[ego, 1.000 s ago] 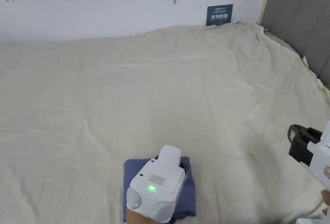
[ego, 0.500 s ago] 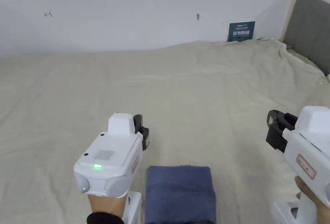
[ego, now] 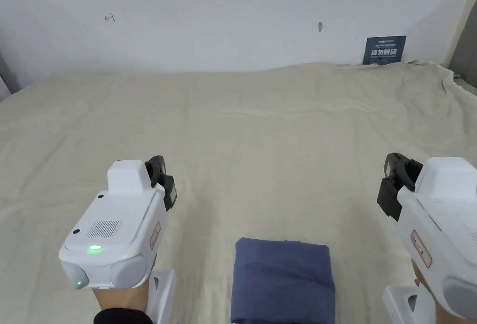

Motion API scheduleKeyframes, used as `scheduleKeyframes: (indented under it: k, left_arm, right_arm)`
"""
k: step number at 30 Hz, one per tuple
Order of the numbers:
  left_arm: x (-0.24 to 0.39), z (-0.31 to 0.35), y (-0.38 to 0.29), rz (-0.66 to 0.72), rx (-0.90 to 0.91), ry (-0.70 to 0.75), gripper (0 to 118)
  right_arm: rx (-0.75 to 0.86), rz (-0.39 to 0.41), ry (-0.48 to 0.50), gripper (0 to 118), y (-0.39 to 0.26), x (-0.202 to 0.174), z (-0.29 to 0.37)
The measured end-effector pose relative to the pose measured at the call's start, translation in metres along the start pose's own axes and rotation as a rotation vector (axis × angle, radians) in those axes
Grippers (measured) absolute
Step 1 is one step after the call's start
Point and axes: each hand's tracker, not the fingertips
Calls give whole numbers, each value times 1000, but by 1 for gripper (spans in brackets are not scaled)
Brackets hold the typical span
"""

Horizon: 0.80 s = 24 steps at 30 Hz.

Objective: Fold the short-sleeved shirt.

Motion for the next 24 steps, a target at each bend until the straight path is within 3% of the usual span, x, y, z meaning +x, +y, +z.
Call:
scheduleKeyframes:
  k: [9, 23, 24]
  left_arm:
    - [2, -1, -9, 6, -31, -18, 0]
    - [-4, -7, -59, 37, -215, -94, 0]
    - [-5, -9, -64, 43, -231, -100, 0]
  right_arm:
    - [-24, -7, 1, 0, 2, -28, 9]
    - [-311, -35, -1, 0, -126, -80, -17]
    - [-332, -45, 1, 0, -168, -56, -53]
